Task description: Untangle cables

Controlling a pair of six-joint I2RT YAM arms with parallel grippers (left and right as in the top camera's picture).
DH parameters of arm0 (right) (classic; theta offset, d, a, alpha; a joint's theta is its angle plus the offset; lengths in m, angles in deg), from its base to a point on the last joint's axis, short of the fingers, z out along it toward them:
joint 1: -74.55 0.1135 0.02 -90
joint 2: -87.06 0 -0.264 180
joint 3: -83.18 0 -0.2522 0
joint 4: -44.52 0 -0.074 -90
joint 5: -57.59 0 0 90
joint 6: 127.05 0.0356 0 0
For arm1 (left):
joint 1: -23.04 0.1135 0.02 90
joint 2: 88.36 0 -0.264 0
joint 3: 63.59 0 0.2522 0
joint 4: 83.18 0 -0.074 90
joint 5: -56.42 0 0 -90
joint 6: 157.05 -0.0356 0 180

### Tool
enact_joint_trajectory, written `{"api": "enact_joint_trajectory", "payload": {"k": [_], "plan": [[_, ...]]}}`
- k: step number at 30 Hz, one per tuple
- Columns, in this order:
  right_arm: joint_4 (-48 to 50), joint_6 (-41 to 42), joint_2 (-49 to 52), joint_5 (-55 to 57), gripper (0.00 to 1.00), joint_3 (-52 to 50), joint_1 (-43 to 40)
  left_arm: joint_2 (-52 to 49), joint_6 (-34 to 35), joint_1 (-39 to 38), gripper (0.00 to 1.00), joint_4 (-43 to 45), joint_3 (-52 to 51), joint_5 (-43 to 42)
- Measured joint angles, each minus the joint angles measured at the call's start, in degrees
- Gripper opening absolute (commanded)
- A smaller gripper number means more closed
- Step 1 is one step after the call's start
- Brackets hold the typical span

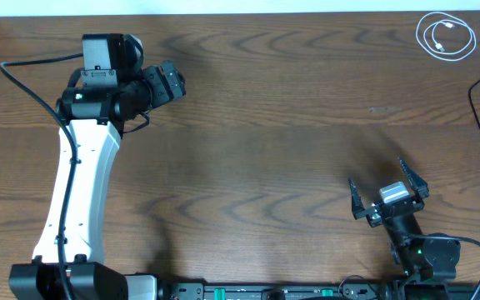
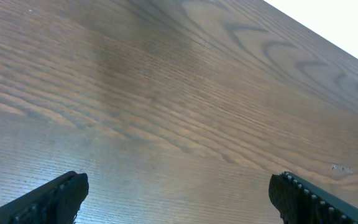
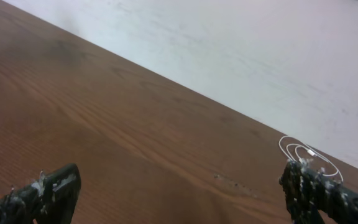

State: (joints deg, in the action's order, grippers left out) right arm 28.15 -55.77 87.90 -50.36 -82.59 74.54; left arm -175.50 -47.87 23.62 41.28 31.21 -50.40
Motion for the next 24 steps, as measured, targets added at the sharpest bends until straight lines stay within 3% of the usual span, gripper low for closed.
{"api": "enact_joint_trajectory", "payload": {"k": [13,18,24], "plan": [[0.0,0.0,0.0,0.0,0.99,0.0,0.0,2.2,-0.7,-0.5,0.97,1.4,-1.4,2.3],[0.0,0.0,-0.1,0.0,0.99,0.0,0.1,15.6,-6.9,-0.6,0.98,13.6,-13.7,3.3],[-0.1,0.0,-0.2,0.2,0.99,0.0,0.1,35.9,-21.2,-0.6,0.98,34.6,-36.6,0.3]]}}
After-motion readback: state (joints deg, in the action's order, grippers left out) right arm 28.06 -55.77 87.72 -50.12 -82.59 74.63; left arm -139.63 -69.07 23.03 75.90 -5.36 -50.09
